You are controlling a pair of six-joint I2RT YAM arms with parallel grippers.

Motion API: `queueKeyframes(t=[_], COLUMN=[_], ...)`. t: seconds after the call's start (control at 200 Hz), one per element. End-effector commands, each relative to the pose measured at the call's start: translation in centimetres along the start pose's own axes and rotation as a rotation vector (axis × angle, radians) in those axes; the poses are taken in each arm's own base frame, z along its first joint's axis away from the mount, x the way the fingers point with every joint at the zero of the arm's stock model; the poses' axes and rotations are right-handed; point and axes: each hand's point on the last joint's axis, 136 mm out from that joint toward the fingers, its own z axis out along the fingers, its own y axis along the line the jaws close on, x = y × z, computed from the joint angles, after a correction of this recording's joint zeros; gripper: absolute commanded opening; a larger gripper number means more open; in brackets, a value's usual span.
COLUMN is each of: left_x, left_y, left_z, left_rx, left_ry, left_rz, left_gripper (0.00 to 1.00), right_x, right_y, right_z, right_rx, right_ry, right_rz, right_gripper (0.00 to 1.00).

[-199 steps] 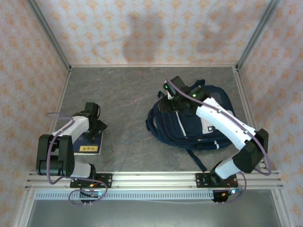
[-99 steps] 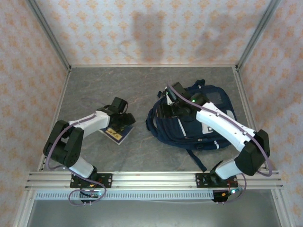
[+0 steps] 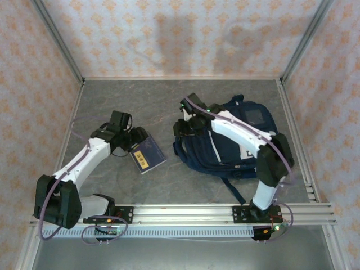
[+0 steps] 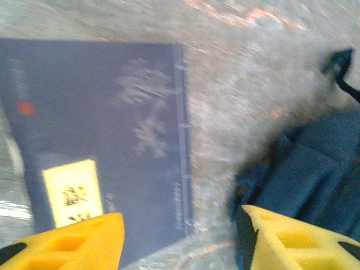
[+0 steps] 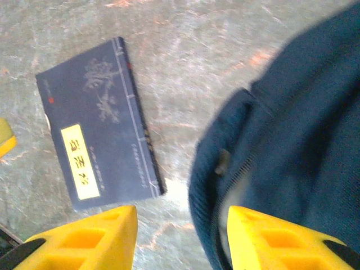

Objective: Pack the student bag

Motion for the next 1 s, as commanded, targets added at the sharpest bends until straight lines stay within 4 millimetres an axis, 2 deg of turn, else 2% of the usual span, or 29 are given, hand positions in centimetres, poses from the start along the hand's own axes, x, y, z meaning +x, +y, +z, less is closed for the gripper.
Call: queueKeyframes(t=[0.0,0.15,0.27,0.38,0.51,0.736,0.896,0.996], left_x=[0.7,0.7,1.3,1.8,2.0,2.2,2.9,3.0], left_y=[4.4,5.5,6.5,7.3,8.2,10.3,11.2,11.3], left_z=[1.5,3.1,4.0,4.5,4.6,4.6,5.5,6.1], left_rx=[-0.124,-0.139,-0.169,-0.194,-0.229,-0.301,-0.315,-0.32], left_ry=[0.05,0.062,0.089,0.105,0.122,0.149,0.178,0.191], left_rz=[-0.06,-0.084,-0.087,-0.083,-0.078,-0.08,-0.091,-0.091], left_gripper=[0.55,0.55,0.55,0.55,0.55,0.55,0.54,0.51], right_x=[-0.5,-1.6,-2.2,-1.6,-1.0,0.3,1.2,1.8], right_y=[2.1,2.7,4.0,5.0,5.2,4.7,4.3,4.9], right_z=[1.6,5.1,7.3,9.6,12.0,15.1,16.5,17.0], right_rx=[-0.014,0.001,-0.04,-0.047,-0.042,-0.027,-0.027,-0.056], right_ry=[0.052,0.095,0.117,0.148,0.174,0.224,0.257,0.277], right_rz=[-0.03,-0.044,-0.023,-0.033,-0.028,-0.022,-0.019,-0.02], right_gripper=[0.47,0.47,0.47,0.47,0.47,0.45,0.44,0.44])
